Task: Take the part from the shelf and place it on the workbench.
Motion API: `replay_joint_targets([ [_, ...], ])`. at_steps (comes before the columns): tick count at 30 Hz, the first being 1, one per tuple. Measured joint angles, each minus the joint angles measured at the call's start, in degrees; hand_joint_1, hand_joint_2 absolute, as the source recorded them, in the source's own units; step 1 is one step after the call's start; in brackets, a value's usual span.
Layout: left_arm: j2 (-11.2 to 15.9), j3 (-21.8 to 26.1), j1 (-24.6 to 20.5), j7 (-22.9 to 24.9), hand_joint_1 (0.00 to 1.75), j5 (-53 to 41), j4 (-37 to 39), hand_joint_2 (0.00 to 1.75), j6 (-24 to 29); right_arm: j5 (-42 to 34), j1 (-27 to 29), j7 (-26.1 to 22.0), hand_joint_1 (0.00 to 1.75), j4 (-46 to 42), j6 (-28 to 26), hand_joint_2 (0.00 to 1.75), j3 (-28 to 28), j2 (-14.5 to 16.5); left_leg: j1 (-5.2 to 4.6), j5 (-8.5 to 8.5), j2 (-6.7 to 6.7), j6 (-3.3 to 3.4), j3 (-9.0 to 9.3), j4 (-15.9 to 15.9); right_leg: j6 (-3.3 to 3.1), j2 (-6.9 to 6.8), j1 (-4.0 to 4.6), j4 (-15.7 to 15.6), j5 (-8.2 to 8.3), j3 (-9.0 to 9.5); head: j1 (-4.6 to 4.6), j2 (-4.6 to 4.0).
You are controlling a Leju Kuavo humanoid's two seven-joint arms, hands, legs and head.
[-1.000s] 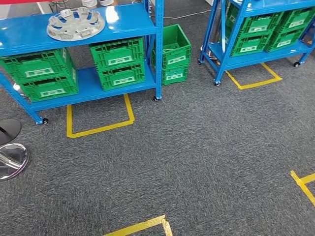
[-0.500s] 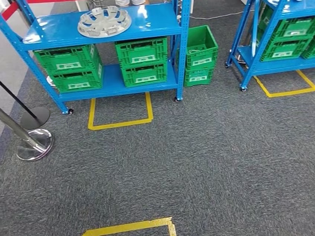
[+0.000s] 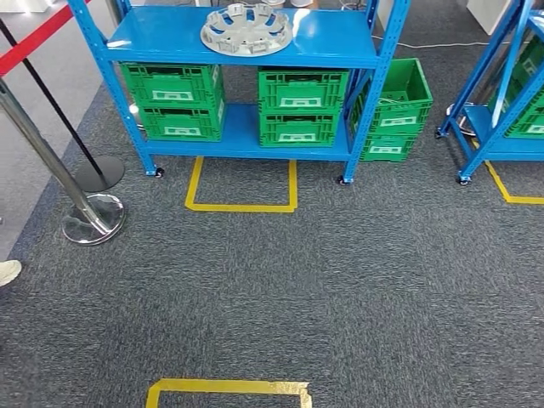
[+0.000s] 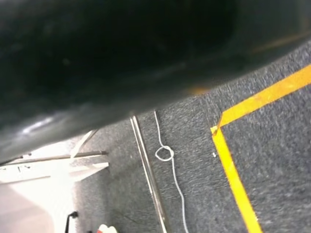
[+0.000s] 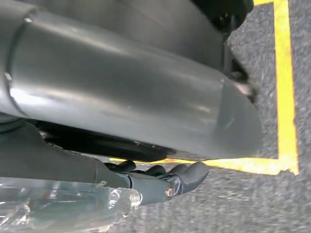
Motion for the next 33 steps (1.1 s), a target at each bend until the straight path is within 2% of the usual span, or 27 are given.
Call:
replay_joint_targets([
  [1,0.01,0.02,-0.01,-0.20,0.00,0.42,0.04,0.00,0.31,0.06,0.00,-0.14,0.00,0.00,0.09,0.00,0.00,-0.01,-0.01,-0.04,-0.36,0.05,0.03,0.01,0.07,0.26,-0.01,2.66,-0.68,-1.51,0.01,0.00],
  [2,0.01,0.05,-0.02,-0.33,0.00,0.98,0.09,0.00,0.57,0.06,0.00,-0.19,0.00,0.00,0.13,0.00,0.00,-0.01,0.00,-0.08,-0.73,0.04,0.10,0.04,0.09,0.35,-0.04,3.31,-0.15,-2.16,0.01,0.00],
  [3,0.01,0.07,-0.02,-0.40,0.00,1.60,0.15,0.00,0.80,0.06,0.01,-0.21,0.00,0.00,0.16,0.00,0.00,-0.01,0.04,-0.14,-1.06,-0.02,0.23,0.06,0.10,0.37,-0.10,1.68,1.49,-1.73,0.01,0.00],
  [5,0.01,0.08,-0.01,-0.44,0.00,2.71,0.30,0.00,1.20,0.06,0.02,-0.23,0.00,0.00,0.20,0.00,0.00,-0.02,0.08,-0.36,-1.61,-0.39,0.53,0.17,0.18,0.57,-0.34,-5.92,5.97,1.29,0.06,0.00],
  [6,0.02,0.08,0.00,-0.44,0.00,3.08,0.36,0.00,1.36,0.05,0.02,-0.24,0.00,0.00,0.24,0.00,0.00,-0.03,0.01,-0.53,-1.79,-0.69,0.61,0.33,0.08,0.82,-0.45,-9.24,7.47,2.69,0.10,0.00],
  [7,0.04,0.08,0.02,-0.44,0.00,3.37,0.39,0.00,1.50,0.05,0.02,-0.25,0.00,0.00,0.28,0.00,0.00,-0.03,-0.08,-0.64,-1.89,-0.99,0.62,0.42,-0.07,1.05,-0.51,-11.38,8.28,3.65,0.06,0.00],
  [8,0.09,0.08,0.03,-0.44,0.00,3.58,0.40,0.00,1.60,0.04,0.01,-0.27,0.00,-0.01,0.33,0.00,0.00,-0.02,-0.20,-0.74,-1.94,-1.00,0.55,0.53,-0.20,1.24,-0.57,-12.22,8.49,4.00,0.04,0.00],
  [9,0.11,0.08,0.03,-0.44,0.00,3.68,0.42,0.00,1.66,0.04,0.01,-0.28,0.00,-0.01,0.37,0.00,0.00,-0.01,-0.27,-0.69,-1.96,-0.64,0.46,0.58,-0.38,1.32,-0.58,-12.31,8.60,4.06,-0.06,0.00],
  [11,0.16,0.07,0.04,-0.44,0.00,3.90,0.44,0.00,1.77,0.04,0.01,-0.31,0.00,-0.02,0.45,0.00,0.00,0.01,-0.35,-0.48,-1.94,0.64,0.38,0.49,-0.43,1.32,-0.59,-12.37,8.77,4.04,-0.16,0.00],
  [12,0.16,0.06,0.04,-0.44,0.00,3.99,0.46,0.00,1.82,0.04,0.02,-0.34,0.00,-0.02,0.50,0.00,0.00,0.01,-0.38,-0.34,-1.94,1.09,0.39,0.39,-0.52,1.33,-0.54,-12.37,8.78,4.02,-0.19,0.00],
  [13,0.16,0.04,0.05,-0.44,0.00,4.14,0.46,0.00,1.85,0.04,0.02,-0.43,0.00,-0.02,0.58,0.00,0.00,0.01,-0.38,-0.28,-1.94,1.21,0.43,0.27,-0.62,1.33,-0.48,-12.36,8.78,4.00,-0.19,0.00],
  [15,0.16,-0.02,0.08,-0.42,0.00,4.50,0.47,0.00,1.88,0.04,0.02,-0.69,0.00,-0.02,0.79,0.00,0.00,0.01,-0.32,-0.14,-1.94,0.90,0.50,-0.01,-0.91,1.31,-0.34,-12.34,8.74,3.97,-0.18,0.00],
  [16,0.16,-0.05,0.11,-0.39,0.00,4.67,0.47,0.00,1.88,0.04,0.02,-0.81,0.00,-0.02,0.90,0.00,0.00,0.01,-0.26,-0.08,-1.94,0.47,0.52,-0.14,-1.04,1.31,-0.27,-12.33,8.72,3.94,-0.19,0.00],
  [19,0.14,-0.12,0.23,-0.32,0.00,5.01,0.47,0.00,1.87,0.04,0.03,-1.02,0.00,-0.01,1.02,0.00,0.00,0.01,-0.01,0.02,-1.94,-1.61,0.62,-0.44,-1.30,1.30,-0.11,-12.27,8.70,3.84,-0.17,0.00],
  [21,0.10,-0.18,0.30,-0.32,0.00,5.20,0.47,0.00,1.86,0.04,0.03,-1.13,0.00,-0.01,1.01,0.00,0.00,0.01,0.08,0.02,-1.94,-2.25,0.64,-0.50,-1.38,1.30,-0.07,-12.25,8.72,3.81,-0.16,0.00],
  [27,0.08,-0.81,0.54,-0.37,0.00,7.48,0.47,0.00,2.08,0.04,0.06,-1.17,0.00,0.00,1.00,0.00,0.00,0.00,-0.05,-0.05,-1.94,-2.34,0.64,-0.47,-1.40,1.30,-0.21,-12.35,8.76,3.83,-0.14,0.00],
  [33,0.12,-2.29,1.26,0.15,0.00,11.36,0.47,0.00,4.06,-0.09,0.12,-1.29,0.00,-0.01,1.01,0.00,0.00,0.01,-0.43,-0.26,-1.94,-1.77,0.50,-0.12,-1.05,1.31,-0.60,-12.52,8.92,4.00,-0.16,0.00],
])
